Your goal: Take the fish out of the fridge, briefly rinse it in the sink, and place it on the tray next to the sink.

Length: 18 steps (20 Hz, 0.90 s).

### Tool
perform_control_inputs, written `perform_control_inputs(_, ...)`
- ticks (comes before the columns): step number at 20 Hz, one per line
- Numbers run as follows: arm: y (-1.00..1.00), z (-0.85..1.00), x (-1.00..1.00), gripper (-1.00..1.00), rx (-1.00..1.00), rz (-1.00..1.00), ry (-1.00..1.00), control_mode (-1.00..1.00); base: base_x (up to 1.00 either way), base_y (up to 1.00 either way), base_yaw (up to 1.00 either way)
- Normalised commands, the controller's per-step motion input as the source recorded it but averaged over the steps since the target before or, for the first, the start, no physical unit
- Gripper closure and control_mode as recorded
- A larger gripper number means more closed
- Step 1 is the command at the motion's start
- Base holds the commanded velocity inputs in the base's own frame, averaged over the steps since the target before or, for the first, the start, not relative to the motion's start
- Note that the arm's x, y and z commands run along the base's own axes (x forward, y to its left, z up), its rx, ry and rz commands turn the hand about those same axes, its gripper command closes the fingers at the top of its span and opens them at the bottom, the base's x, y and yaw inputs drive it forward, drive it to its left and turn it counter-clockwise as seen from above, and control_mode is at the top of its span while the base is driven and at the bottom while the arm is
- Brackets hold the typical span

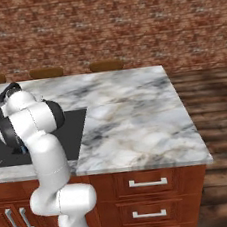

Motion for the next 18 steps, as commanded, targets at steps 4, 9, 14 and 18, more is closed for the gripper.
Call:
perform_control_inputs(4,0.00,0.00,0.01,1.00,0.00,-0.15,-0.09,-1.00,0.00,0.00,0.00)
perform_control_inputs(9,0.00,0.00,-0.15,1.00,0.00,-0.01,0.00,-1.00,0.00,0.00,0.00)
perform_control_inputs(14,0.00,0.01,-0.85,1.00,0.00,0.08,0.00,-1.00,0.00,0.00,0.00)
perform_control_inputs(18,0.00,0.56,-0.76,1.00,0.01,0.07,0.00,-1.00,0.00,0.00,0.00)
